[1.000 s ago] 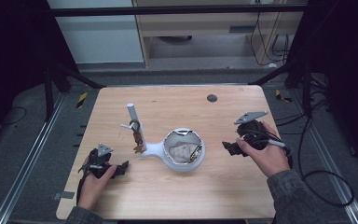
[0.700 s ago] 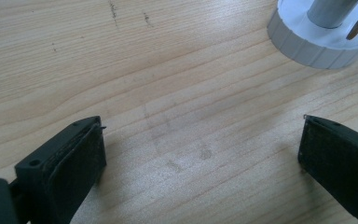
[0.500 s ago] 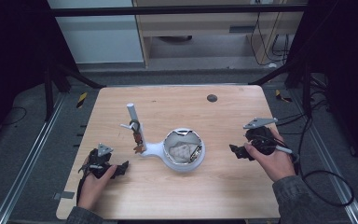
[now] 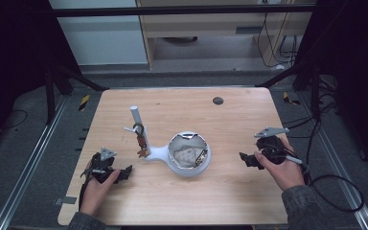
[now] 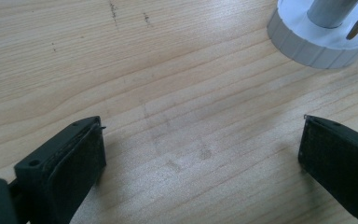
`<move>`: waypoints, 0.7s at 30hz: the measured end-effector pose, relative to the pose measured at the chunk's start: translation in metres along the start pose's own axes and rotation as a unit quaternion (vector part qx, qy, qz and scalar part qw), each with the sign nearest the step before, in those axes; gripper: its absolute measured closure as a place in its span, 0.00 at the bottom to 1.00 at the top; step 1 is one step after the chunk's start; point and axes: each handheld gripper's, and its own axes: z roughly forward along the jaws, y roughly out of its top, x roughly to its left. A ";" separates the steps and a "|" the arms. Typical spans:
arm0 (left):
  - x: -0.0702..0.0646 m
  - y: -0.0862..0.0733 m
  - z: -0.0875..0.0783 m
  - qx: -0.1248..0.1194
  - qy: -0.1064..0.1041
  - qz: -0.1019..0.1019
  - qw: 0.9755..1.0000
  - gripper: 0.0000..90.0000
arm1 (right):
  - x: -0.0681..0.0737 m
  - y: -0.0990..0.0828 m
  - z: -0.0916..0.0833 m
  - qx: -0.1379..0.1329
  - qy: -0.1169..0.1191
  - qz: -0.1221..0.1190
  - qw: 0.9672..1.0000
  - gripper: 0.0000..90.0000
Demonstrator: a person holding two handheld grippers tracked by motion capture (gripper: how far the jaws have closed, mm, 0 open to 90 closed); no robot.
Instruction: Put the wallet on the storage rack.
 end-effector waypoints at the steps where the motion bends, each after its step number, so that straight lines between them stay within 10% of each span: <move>1: 0.000 0.000 0.000 0.000 0.000 0.000 1.000 0.00 | -0.001 -0.002 0.001 -0.001 0.001 0.001 1.000 0.11; 21: 0.000 0.000 0.000 0.000 0.000 0.000 1.000 0.00 | -0.002 -0.033 0.034 0.019 0.015 0.035 0.999 0.07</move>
